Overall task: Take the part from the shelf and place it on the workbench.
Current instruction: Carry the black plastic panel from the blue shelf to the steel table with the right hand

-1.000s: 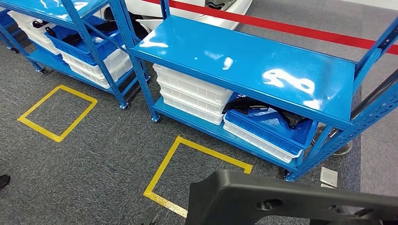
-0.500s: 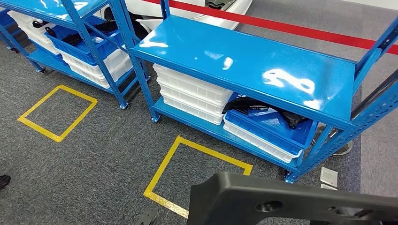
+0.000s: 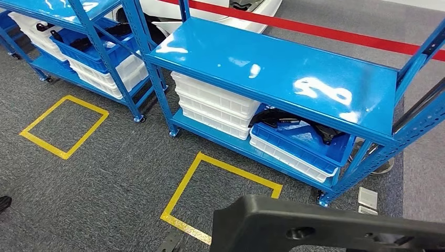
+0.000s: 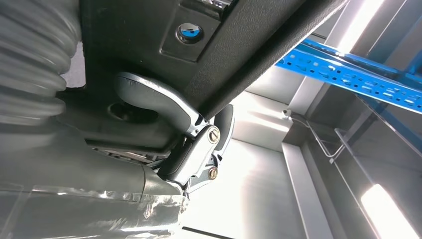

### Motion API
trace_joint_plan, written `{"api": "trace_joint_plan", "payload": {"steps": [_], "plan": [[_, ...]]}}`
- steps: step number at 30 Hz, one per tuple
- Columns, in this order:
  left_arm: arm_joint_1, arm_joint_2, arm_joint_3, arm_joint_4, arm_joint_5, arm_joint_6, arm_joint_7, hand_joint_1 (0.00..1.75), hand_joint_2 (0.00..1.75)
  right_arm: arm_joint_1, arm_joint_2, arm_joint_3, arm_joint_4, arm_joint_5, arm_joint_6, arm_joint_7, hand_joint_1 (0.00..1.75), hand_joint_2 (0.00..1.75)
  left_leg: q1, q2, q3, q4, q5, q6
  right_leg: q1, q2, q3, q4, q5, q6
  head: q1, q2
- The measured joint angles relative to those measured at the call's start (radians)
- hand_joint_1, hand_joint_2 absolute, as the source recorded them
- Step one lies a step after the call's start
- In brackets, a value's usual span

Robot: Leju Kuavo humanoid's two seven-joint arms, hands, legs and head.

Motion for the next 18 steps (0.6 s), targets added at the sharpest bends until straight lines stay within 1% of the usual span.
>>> {"api": "trace_joint_plan", "payload": {"steps": [18], "plan": [[0.0,0.003,0.0,0.0,0.005,0.01,0.0,0.0,1.75,0.002,0.0,0.0,0.0,-0.001,0.0,0.001,1.75,1.75,0.0,0.0,0.0,0.0,0.0,0.0,0.0,0.0,0.0,0.0,0.0,0.0,0.0,0.0]]}}
